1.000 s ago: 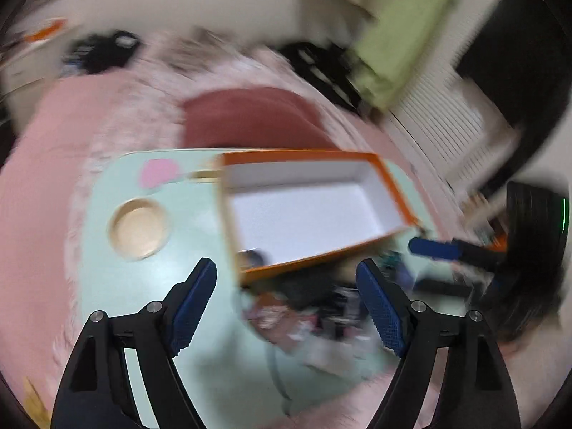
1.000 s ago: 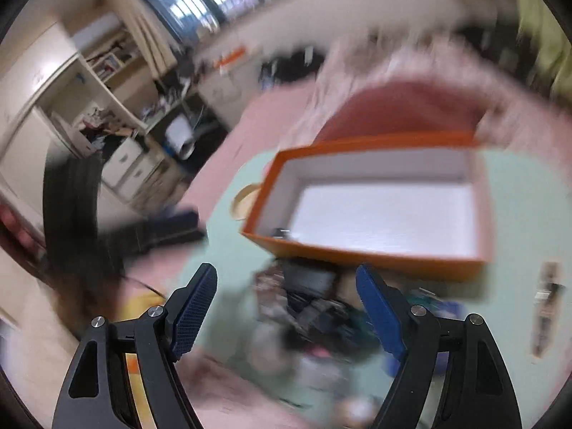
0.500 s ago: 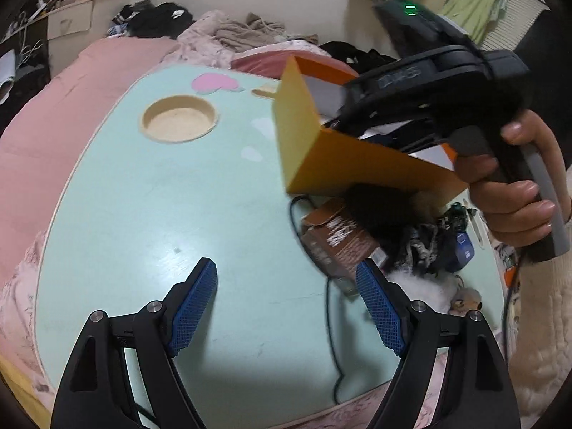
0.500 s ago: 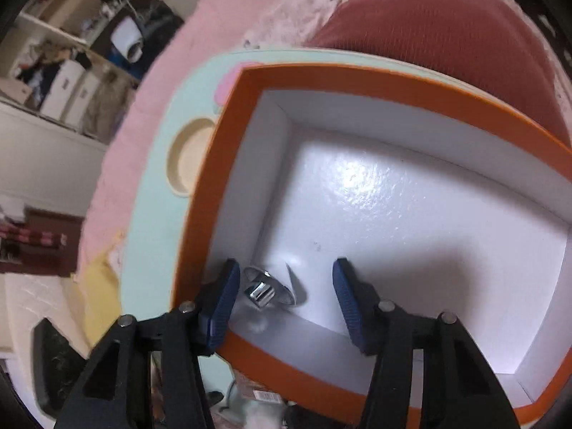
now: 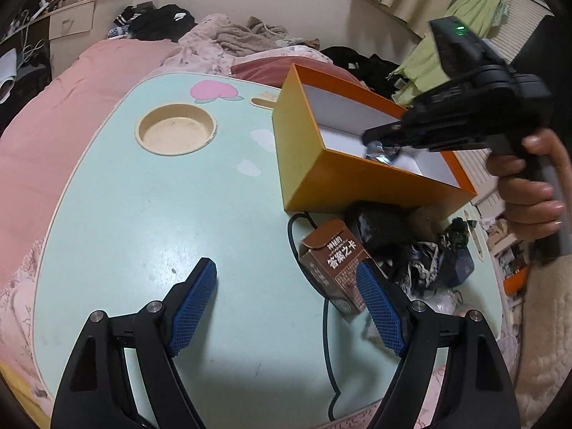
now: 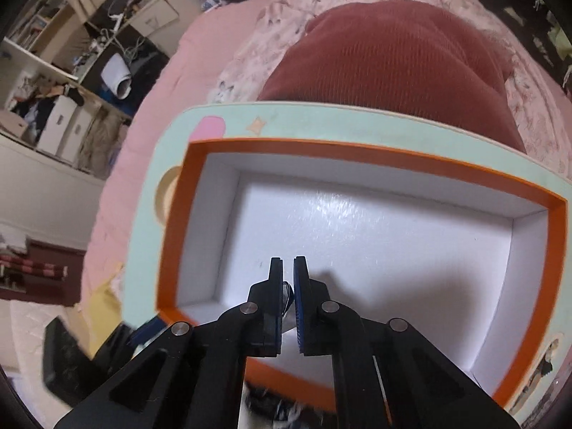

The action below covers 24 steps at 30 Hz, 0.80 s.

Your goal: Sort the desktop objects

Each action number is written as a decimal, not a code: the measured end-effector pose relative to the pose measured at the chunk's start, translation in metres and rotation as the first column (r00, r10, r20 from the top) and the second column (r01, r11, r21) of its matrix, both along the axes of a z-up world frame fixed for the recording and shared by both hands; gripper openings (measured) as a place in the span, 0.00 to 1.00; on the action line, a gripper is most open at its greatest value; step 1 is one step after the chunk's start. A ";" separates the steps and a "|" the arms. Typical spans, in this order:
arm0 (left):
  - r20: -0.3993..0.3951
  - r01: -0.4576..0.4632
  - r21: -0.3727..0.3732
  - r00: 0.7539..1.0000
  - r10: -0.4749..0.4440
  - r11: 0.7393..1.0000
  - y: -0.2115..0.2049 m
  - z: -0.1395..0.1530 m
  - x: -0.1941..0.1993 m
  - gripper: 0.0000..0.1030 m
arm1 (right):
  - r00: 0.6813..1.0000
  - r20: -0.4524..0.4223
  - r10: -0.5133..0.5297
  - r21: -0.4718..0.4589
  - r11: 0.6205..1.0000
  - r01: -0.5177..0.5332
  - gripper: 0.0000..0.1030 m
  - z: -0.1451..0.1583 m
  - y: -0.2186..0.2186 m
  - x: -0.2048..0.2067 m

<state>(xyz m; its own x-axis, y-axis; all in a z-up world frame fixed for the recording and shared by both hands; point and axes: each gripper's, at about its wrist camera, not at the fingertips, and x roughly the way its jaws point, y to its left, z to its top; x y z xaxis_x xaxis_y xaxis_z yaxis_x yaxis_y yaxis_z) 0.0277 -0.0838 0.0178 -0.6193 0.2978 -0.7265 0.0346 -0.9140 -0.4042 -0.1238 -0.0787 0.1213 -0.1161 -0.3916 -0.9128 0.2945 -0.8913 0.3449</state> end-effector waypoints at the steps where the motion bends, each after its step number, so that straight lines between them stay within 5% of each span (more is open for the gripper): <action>1: 0.001 0.003 -0.004 1.000 -0.003 1.000 0.001 0.000 -0.002 0.78 | 1.000 0.013 0.008 -0.003 1.000 -0.008 0.17 0.002 0.003 0.001; 7: -0.003 0.029 -0.038 1.000 -0.029 0.999 0.010 0.002 -0.008 0.78 | 0.997 -0.083 -0.002 0.013 1.000 0.003 0.15 0.020 0.004 0.002; 8: -0.004 0.031 -0.033 1.000 -0.031 0.999 0.010 0.001 -0.009 0.78 | 0.996 -0.089 -0.003 0.032 0.999 0.006 0.35 0.020 0.006 0.000; 9: -0.002 0.030 -0.029 1.000 -0.030 0.999 0.010 0.000 -0.008 0.78 | 0.997 -0.075 0.001 0.062 0.998 0.003 0.65 0.013 0.002 -0.005; 13: 0.009 0.027 -0.028 1.000 -0.027 0.999 0.010 -0.003 -0.011 0.78 | 0.995 0.038 0.088 0.072 0.993 -0.091 0.72 -0.008 -0.007 -0.003; 16: 0.006 0.031 -0.031 1.000 -0.031 0.999 0.012 -0.001 -0.012 0.78 | 0.991 0.106 0.084 0.131 0.987 -0.097 0.57 -0.032 -0.012 -0.005; 18: -0.002 0.032 -0.030 0.999 -0.033 0.999 0.012 0.001 -0.011 0.78 | 0.995 0.090 0.045 0.167 0.984 -0.059 0.22 -0.033 -0.008 -0.008; 20: -0.008 0.033 -0.029 0.999 -0.033 0.999 0.013 0.002 -0.011 0.78 | 0.996 0.093 0.019 0.184 0.982 -0.036 0.06 -0.035 -0.003 -0.009; 24: -0.002 0.039 -0.042 0.999 -0.039 0.998 0.014 0.002 -0.016 0.78 | 0.997 0.073 -0.014 0.145 0.989 0.003 0.02 -0.035 0.012 -0.010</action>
